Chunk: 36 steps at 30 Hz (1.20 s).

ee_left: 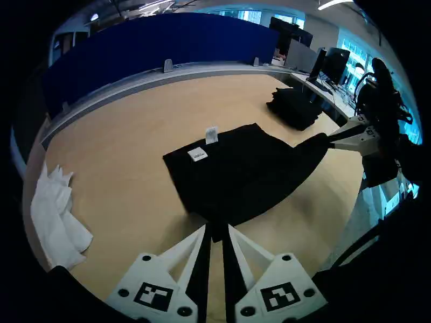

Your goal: Fold towel

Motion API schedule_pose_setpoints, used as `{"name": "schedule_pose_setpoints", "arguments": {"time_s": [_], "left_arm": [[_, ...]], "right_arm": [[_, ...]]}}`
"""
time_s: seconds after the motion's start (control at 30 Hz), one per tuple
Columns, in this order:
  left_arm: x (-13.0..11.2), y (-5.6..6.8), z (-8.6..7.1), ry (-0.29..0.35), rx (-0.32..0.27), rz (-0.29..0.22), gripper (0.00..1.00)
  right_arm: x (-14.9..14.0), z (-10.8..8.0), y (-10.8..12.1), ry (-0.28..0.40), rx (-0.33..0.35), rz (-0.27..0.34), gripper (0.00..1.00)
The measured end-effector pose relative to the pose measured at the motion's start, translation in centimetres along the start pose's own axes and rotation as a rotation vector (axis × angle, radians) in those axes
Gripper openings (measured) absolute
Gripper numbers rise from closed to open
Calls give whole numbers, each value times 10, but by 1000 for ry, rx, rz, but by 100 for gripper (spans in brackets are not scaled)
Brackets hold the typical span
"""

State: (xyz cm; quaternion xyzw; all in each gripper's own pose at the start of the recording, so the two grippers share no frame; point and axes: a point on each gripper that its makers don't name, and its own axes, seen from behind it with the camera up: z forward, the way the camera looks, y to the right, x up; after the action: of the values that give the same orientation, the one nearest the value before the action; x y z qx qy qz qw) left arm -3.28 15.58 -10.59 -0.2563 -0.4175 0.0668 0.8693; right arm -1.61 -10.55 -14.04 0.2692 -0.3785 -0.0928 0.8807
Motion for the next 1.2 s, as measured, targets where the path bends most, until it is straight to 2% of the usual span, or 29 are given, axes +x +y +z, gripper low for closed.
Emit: {"name": "schedule_pose_setpoints", "arguments": {"time_s": [0.37,0.6,0.87,1.07,1.2], "left_arm": [[38,-22,24,25,21,7,14],[55,-36,52,14,29,35,14],[61,-50,81,-14,40,50,14],[59,-51,91,-22,21,38,14],[53,-53,100,-42,12,49,14]], "right_arm": [[21,24,24,-12,-11,23,13],[28,48,43,-48,-13,29,13],[31,75,60,-70,-17,59,13],[24,85,66,-91,-16,74,13],[19,92,67,-105,-13,82,13]]}}
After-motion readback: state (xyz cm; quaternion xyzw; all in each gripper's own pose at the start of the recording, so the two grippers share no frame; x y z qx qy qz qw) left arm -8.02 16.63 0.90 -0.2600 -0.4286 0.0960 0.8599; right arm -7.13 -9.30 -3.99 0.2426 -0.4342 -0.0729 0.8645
